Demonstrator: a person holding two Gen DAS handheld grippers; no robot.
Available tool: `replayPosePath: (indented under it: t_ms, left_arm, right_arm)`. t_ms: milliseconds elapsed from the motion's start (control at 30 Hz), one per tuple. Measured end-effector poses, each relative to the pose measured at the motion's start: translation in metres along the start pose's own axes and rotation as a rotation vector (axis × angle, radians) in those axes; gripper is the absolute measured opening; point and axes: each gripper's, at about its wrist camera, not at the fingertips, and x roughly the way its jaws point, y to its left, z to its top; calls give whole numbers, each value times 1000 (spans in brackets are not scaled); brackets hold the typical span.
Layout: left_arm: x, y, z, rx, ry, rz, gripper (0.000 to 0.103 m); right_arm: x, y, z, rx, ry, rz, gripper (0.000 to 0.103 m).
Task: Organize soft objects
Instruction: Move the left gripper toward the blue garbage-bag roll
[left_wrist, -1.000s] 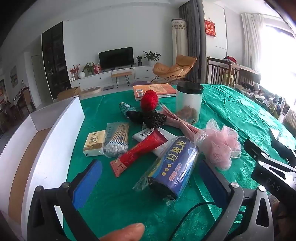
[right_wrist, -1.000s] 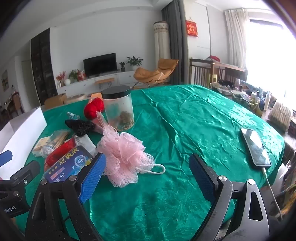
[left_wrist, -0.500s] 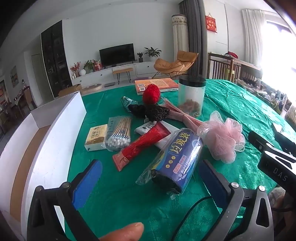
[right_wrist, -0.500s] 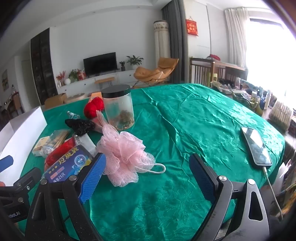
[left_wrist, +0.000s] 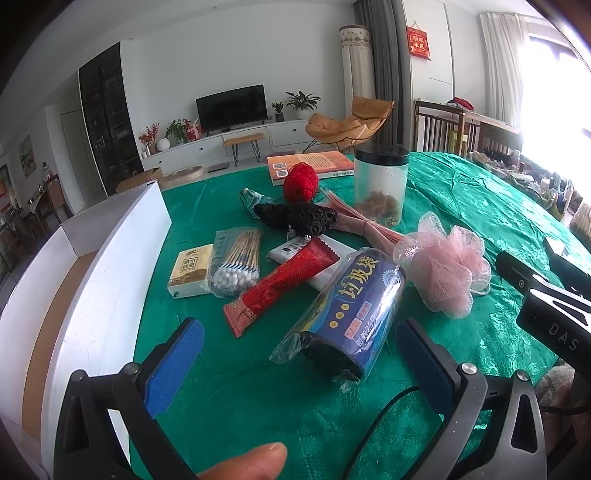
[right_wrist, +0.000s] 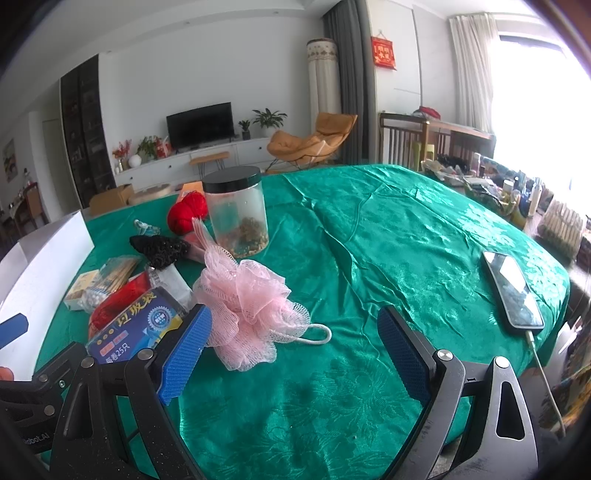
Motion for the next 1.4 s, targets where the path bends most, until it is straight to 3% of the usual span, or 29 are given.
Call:
replayPosePath:
  t_ms: [933,1400]
  left_arm:
    - [6,-2,-6,11,46,19,103]
    - [20,-6,-15,53,115,48,103]
  right_arm:
    - [2,-2,-3,19,15,6,93]
    - [8,-2,-6,17,28,5,93]
